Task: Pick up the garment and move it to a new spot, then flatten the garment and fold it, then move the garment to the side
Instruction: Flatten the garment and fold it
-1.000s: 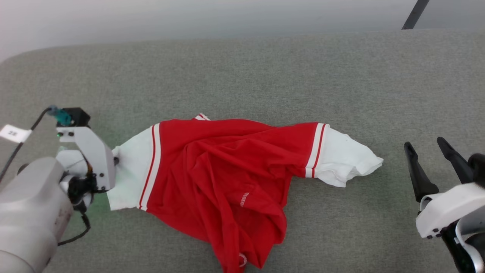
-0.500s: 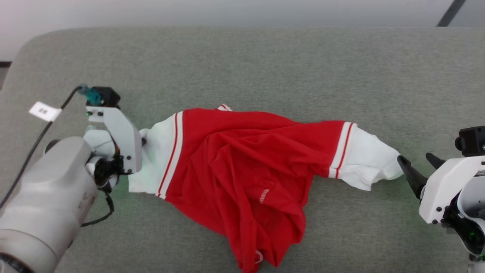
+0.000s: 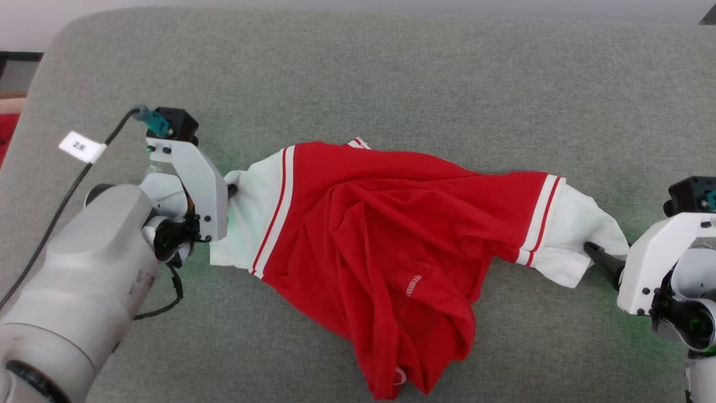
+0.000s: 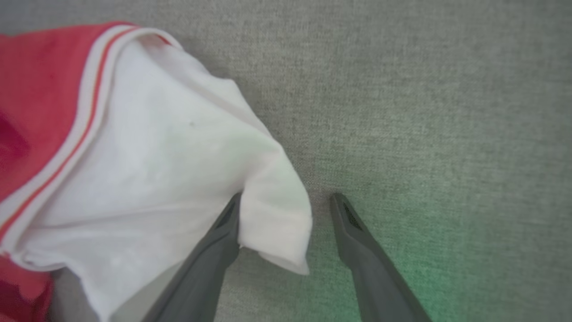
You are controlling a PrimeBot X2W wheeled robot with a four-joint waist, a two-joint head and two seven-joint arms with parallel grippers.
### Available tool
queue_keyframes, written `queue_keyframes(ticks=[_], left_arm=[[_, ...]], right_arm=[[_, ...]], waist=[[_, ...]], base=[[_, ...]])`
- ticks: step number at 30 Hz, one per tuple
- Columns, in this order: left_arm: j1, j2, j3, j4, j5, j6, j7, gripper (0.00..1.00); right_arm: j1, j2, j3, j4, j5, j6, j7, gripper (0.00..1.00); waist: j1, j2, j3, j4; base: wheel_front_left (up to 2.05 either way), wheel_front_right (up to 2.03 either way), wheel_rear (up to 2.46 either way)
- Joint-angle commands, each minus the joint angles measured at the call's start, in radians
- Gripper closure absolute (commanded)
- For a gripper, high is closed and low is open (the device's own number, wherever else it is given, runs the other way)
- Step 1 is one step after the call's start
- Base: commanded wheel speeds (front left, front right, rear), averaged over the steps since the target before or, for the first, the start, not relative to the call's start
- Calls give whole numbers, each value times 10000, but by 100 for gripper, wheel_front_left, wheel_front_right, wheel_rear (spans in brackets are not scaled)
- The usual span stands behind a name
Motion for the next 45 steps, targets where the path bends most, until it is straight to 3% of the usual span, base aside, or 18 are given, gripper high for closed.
queue_keyframes(ticks=[1,9,19,27,38,45], left_arm=[[-17,-29,-57,35,-65,23,2,100],[-99,10,-222,47,-291,22,77,100],[-845,108,-329,59,-219,22,-171,100],[-2002,89,-258,-41,-113,22,-870,100],[-3738,139,177,32,16,22,-2703,100],[-4482,276,436,-128,-6,22,-3734,100]], right_arm=[[104,115,236,341,-10,-3,224,100],[-531,104,-53,909,311,0,851,100],[-2236,-519,64,690,646,0,167,100],[-4463,-1351,1314,1655,-24,0,-2404,100],[-7343,-2259,3153,3934,-931,-3,-6913,100],[-8585,-2495,3308,5420,-1484,-5,-8728,100]], waist=[[0,0,41,47],[0,0,-82,85],[0,0,-1017,174],[0,0,-2253,225],[0,0,-3264,193],[0,0,-3427,195]], base=[[0,0,0],[0,0,0],[0,0,0],[0,0,0],[0,0,0],[0,0,0]])
